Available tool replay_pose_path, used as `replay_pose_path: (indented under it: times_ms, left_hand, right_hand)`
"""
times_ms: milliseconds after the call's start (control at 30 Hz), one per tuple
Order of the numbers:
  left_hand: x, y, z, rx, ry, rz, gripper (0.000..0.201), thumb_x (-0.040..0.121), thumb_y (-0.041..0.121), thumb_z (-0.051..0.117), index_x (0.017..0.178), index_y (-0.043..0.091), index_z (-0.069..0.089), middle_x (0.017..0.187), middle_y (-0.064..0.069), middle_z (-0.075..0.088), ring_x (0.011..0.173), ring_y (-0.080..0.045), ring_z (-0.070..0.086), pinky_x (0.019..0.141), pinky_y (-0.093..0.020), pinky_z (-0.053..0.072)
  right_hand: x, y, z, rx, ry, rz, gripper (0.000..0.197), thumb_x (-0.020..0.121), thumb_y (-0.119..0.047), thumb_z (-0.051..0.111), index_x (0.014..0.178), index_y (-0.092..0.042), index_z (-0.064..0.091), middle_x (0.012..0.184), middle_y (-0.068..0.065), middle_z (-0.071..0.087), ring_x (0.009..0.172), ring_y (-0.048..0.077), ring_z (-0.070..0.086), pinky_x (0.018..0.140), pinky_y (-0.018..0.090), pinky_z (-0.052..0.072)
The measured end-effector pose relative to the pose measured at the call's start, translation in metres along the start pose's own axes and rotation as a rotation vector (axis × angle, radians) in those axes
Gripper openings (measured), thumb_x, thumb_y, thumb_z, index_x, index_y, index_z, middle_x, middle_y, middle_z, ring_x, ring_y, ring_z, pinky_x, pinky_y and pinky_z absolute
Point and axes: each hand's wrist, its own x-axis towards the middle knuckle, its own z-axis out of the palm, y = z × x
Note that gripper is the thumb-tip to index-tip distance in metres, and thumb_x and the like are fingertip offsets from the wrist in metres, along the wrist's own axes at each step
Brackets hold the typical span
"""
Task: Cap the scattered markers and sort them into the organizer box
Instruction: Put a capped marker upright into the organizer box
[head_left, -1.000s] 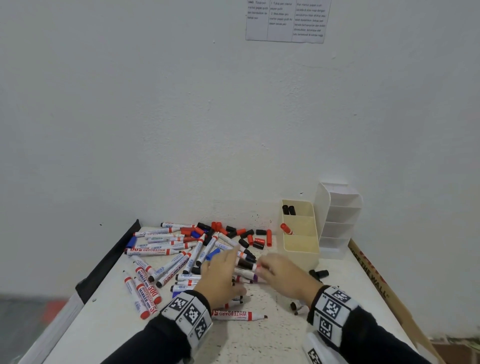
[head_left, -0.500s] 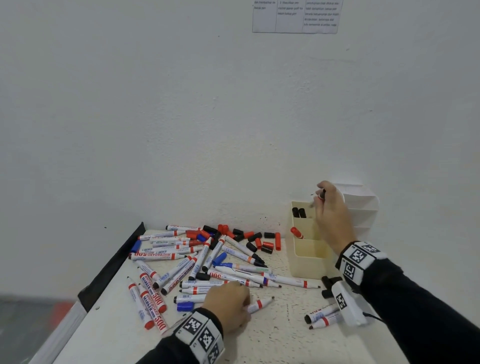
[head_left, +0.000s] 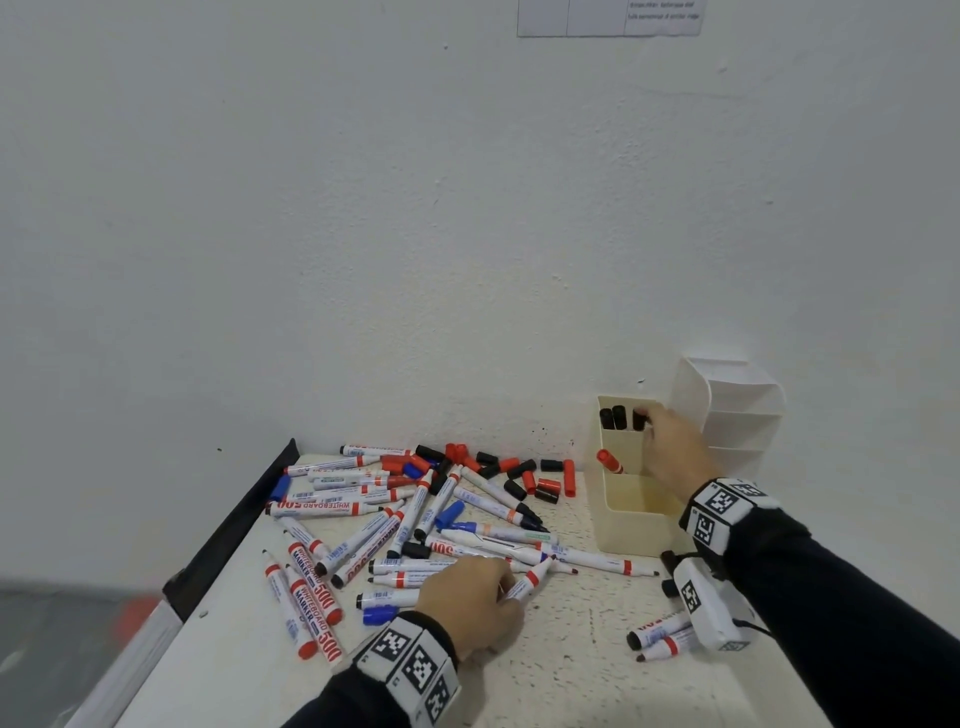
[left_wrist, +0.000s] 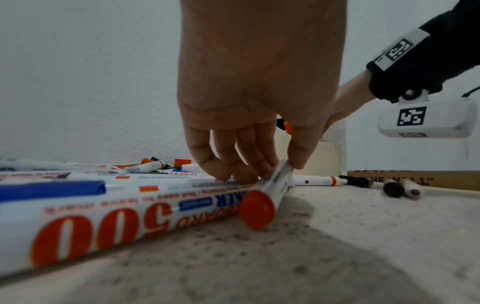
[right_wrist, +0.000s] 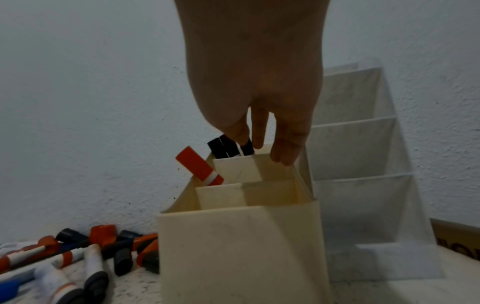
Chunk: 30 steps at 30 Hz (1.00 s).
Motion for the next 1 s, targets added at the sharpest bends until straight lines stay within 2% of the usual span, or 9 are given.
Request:
replay_pose_path:
  times_ms: [100, 167, 267, 333, 400, 533, 633, 800, 1000]
  left_hand:
    - [0.002, -0.001, 0.001, -0.08, -0.006, -0.034, 0.024, 0.091, 0.034, 0.05, 0.106, 0.019, 0.061, 0.096, 0.002, 0.063, 0.087, -0.014, 0.06, 0.083, -0.029, 0.053]
    - [0.003, -0.001, 0.001, -0.104, -0.006, -0.038, 0.022, 0.091, 0.033, 0.05, 0.102, 0.017, 0.061, 0.093, 0.002, 0.062, 0.081, -0.012, 0.057, 0.076, -0.024, 0.052]
    - [0.002, -0.001, -0.002, -0.138, 0.001, -0.023, 0.015, 0.092, 0.029, 0.05, 0.082, 0.019, 0.055, 0.083, 0.004, 0.056, 0.071, -0.009, 0.051, 0.064, -0.018, 0.045]
    - [0.002, -0.001, -0.003, -0.194, 0.046, -0.016, 0.014, 0.092, 0.027, 0.051, 0.08, 0.02, 0.055, 0.085, 0.001, 0.058, 0.071, -0.009, 0.05, 0.068, -0.02, 0.047]
    - [0.001, 0.0, -0.004, -0.257, 0.129, 0.0, 0.012, 0.093, 0.028, 0.052, 0.092, 0.018, 0.057, 0.089, 0.0, 0.059, 0.072, -0.009, 0.05, 0.069, -0.018, 0.046]
    - [0.0, 0.008, -0.004, -0.363, 0.237, 0.022, 0.005, 0.094, 0.026, 0.051, 0.092, 0.021, 0.051, 0.076, 0.01, 0.05, 0.064, -0.001, 0.046, 0.056, -0.011, 0.035]
    - [-0.001, 0.009, -0.002, -0.392, 0.261, -0.008, 0.006, 0.094, 0.026, 0.051, 0.093, 0.02, 0.05, 0.076, 0.01, 0.049, 0.064, -0.001, 0.046, 0.057, -0.012, 0.037]
    - [-0.003, 0.003, 0.002, -0.395, 0.252, -0.087, 0.02, 0.094, 0.032, 0.051, 0.1, 0.014, 0.054, 0.084, 0.003, 0.055, 0.068, -0.008, 0.051, 0.075, -0.024, 0.051]
    - [-0.005, -0.002, 0.006, -0.414, 0.268, -0.087, 0.017, 0.094, 0.027, 0.05, 0.103, 0.014, 0.055, 0.083, 0.003, 0.055, 0.072, -0.008, 0.055, 0.064, -0.016, 0.047]
  right_hand:
    - [-0.007, -0.001, 0.001, -0.041, -0.134, -0.014, 0.05, 0.094, -0.002, 0.039, 0.142, -0.015, 0.031, 0.131, 0.015, 0.051, 0.114, 0.032, 0.053, 0.099, 0.044, 0.045]
    - [-0.013, -0.005, -0.001, 0.0, -0.048, -0.02, 0.046, 0.093, -0.005, 0.041, 0.138, -0.011, 0.035, 0.126, 0.015, 0.051, 0.106, 0.031, 0.055, 0.093, 0.042, 0.047]
    - [-0.026, -0.012, -0.012, 0.05, 0.165, -0.017, 0.011, 0.092, -0.017, 0.046, 0.095, -0.011, 0.056, 0.092, 0.007, 0.057, 0.08, 0.021, 0.054, 0.07, 0.031, 0.047]
    - [-0.034, -0.011, -0.021, 0.044, 0.142, 0.042, 0.024, 0.09, -0.023, 0.049, 0.068, -0.014, 0.05, 0.066, 0.001, 0.052, 0.06, 0.016, 0.048, 0.055, 0.025, 0.036]
    - [-0.042, -0.006, -0.03, 0.002, 0.023, 0.142, 0.033, 0.089, -0.025, 0.048, 0.059, -0.014, 0.047, 0.056, 0.001, 0.046, 0.052, 0.014, 0.043, 0.051, 0.024, 0.033]
    - [-0.064, 0.005, -0.032, -0.234, -0.478, 0.372, 0.021, 0.089, -0.022, 0.051, 0.071, -0.012, 0.054, 0.069, 0.001, 0.055, 0.058, 0.013, 0.049, 0.052, 0.021, 0.037]
    - [-0.082, 0.013, -0.019, -0.497, -0.67, 0.384, 0.022, 0.085, -0.029, 0.06, 0.099, -0.011, 0.06, 0.088, 0.0, 0.059, 0.073, 0.014, 0.053, 0.062, 0.022, 0.041]
    - [-0.101, 0.015, -0.004, -0.422, -0.586, 0.233, 0.026, 0.086, -0.016, 0.058, 0.112, -0.014, 0.055, 0.113, 0.005, 0.059, 0.087, 0.015, 0.049, 0.074, 0.02, 0.038]
    - [-0.115, -0.001, 0.013, -0.142, -0.444, 0.212, 0.017, 0.086, -0.006, 0.052, 0.098, -0.017, 0.054, 0.087, -0.001, 0.051, 0.075, 0.014, 0.052, 0.062, 0.021, 0.045]
